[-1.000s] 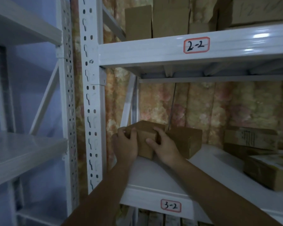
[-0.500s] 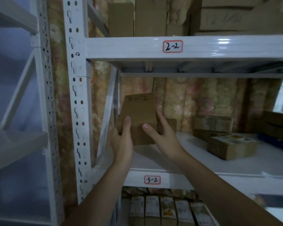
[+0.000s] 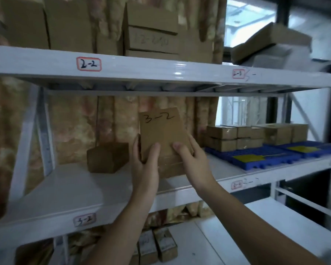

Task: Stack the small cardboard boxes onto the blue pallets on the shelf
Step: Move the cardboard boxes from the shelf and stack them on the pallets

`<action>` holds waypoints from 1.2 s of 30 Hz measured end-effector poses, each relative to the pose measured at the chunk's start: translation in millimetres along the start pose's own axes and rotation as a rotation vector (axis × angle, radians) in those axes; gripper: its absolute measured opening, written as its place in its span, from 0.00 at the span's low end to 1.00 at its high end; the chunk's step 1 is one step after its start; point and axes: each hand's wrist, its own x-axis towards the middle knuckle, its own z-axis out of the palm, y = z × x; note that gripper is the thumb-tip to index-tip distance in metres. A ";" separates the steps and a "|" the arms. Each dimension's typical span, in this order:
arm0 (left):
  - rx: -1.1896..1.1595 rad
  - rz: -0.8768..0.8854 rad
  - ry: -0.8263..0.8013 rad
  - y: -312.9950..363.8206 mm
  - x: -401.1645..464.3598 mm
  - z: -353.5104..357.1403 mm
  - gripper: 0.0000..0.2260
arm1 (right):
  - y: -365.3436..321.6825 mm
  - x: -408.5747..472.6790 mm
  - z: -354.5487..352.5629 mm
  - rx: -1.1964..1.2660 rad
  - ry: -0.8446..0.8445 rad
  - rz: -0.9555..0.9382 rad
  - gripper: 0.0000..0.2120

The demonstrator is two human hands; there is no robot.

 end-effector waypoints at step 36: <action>0.040 -0.274 -0.416 -183.0 -43.6 542.4 0.19 | 2.1 118.3 -552.6 -0.259 0.430 0.187 0.22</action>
